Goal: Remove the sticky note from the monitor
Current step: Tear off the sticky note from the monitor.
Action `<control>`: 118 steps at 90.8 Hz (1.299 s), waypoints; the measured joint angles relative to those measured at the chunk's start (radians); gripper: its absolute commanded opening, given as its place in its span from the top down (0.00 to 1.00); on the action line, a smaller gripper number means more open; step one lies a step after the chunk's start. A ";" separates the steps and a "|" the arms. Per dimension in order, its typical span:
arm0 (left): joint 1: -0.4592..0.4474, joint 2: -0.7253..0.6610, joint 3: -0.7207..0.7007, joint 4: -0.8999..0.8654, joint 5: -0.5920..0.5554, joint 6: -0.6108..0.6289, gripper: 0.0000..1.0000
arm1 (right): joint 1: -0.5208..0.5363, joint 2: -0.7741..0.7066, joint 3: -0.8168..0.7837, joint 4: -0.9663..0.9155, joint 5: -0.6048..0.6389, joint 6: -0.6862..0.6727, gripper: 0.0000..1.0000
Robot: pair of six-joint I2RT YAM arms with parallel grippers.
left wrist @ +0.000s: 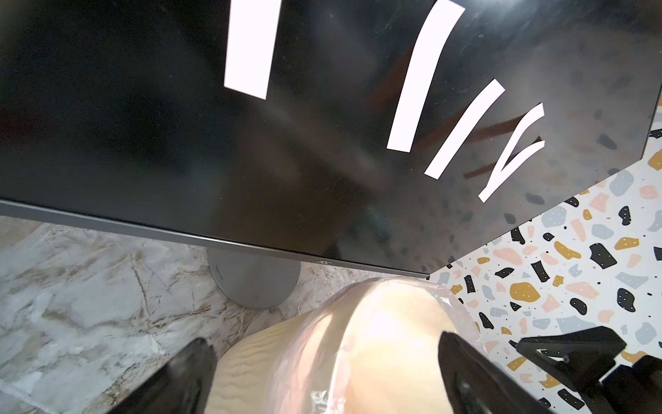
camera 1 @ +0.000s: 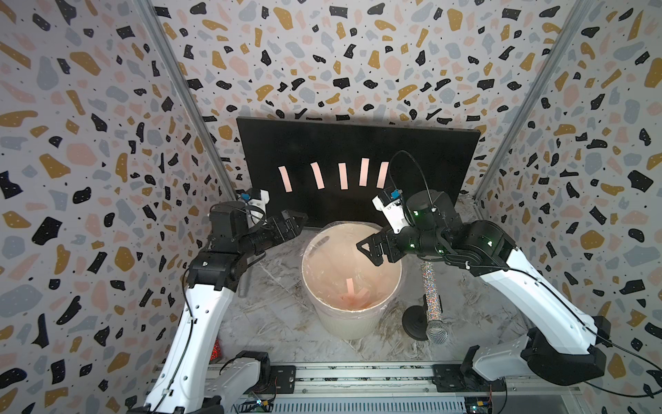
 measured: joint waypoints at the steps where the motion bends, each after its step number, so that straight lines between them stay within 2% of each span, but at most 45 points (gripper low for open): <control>1: 0.000 0.000 0.000 0.000 0.000 0.000 0.00 | -0.001 0.000 0.002 0.003 0.003 -0.001 0.00; 12: 0.000 -0.005 -0.005 0.001 0.000 0.000 0.00 | -0.026 0.000 0.009 0.030 0.012 -0.002 0.00; 43: 0.000 -0.012 -0.016 0.001 0.000 0.000 0.00 | -0.177 0.005 0.002 0.142 -0.021 0.077 0.01; 77: 0.000 -0.024 -0.026 0.000 0.000 0.000 0.01 | -0.359 0.013 -0.173 0.363 -0.162 0.283 0.09; 118: 0.000 -0.026 -0.026 0.000 0.000 0.000 0.00 | -0.396 0.050 -0.188 0.490 -0.211 0.370 0.18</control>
